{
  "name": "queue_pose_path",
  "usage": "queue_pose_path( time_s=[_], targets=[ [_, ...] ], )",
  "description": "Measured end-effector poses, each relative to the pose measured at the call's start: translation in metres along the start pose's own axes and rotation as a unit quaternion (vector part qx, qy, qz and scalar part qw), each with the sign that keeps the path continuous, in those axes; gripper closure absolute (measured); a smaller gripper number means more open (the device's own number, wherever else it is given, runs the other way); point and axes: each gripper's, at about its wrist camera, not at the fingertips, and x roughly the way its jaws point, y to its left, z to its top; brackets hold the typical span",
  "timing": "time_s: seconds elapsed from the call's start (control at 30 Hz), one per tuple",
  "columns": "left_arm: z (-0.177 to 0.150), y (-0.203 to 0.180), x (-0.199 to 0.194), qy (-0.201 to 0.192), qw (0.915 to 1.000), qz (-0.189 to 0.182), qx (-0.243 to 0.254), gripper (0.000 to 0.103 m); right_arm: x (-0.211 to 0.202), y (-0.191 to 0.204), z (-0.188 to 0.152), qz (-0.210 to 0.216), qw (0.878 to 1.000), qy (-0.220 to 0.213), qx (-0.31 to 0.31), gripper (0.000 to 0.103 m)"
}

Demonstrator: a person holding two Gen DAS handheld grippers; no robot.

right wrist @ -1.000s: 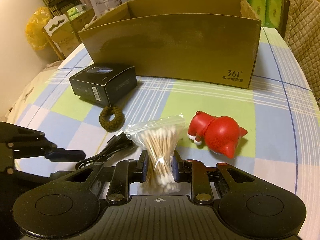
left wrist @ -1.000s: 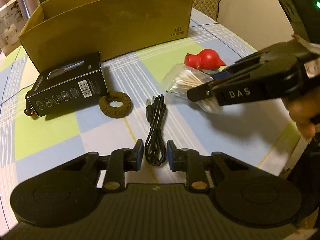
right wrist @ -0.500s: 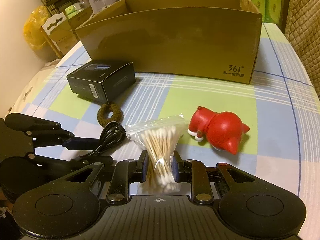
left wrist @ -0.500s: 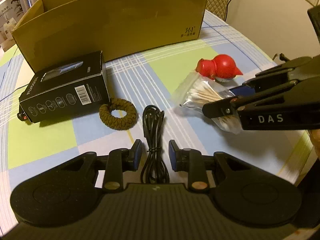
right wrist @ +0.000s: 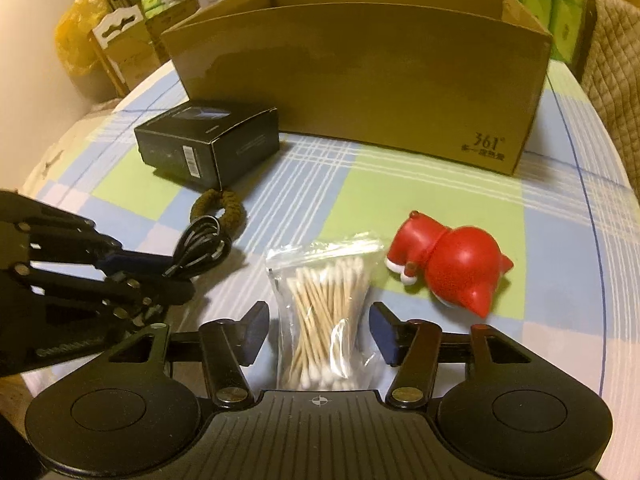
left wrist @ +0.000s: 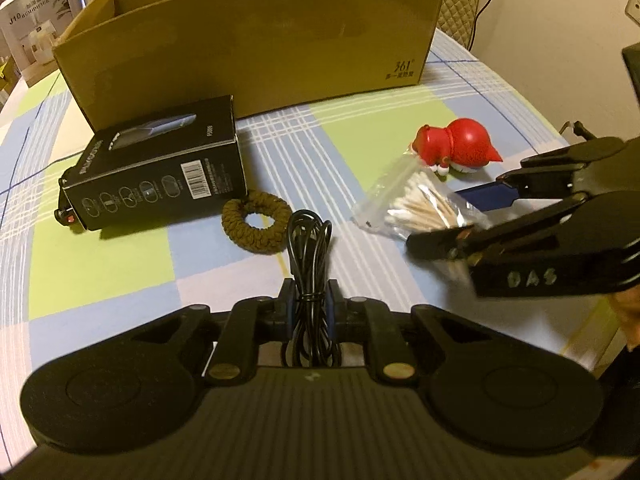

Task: Organize objects
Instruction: 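Lift the cable and swab bag with both grippers and carry toward the box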

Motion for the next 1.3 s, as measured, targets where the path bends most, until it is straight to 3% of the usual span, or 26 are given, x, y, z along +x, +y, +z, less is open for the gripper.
queue_pose_path(
  time_s=[0.13,0.2,0.3,0.77,1.3],
  targets=[
    [-0.001,0.004,-0.005,-0.005,1.0000,0.000,-0.006,0.092,0.002,0.006,0.001,-0.018,1.000,0.006,-0.016,0.054],
    [-0.001,0.005,-0.007,-0.007,0.9999,0.000,-0.010,0.092,0.002,0.008,0.001,-0.021,0.999,0.008,-0.024,0.075],
    [-0.001,0.007,-0.012,-0.013,0.9998,-0.004,-0.017,0.092,0.002,0.008,0.003,-0.005,1.000,0.010,-0.011,0.080],
    [0.007,0.017,-0.027,-0.044,0.9972,-0.013,-0.060,0.092,-0.022,0.011,0.021,0.017,0.998,-0.047,0.030,0.081],
    [0.021,0.022,-0.048,-0.072,0.9946,-0.007,-0.074,0.092,-0.063,0.012,0.040,-0.005,0.993,-0.108,0.048,0.081]
  ],
)
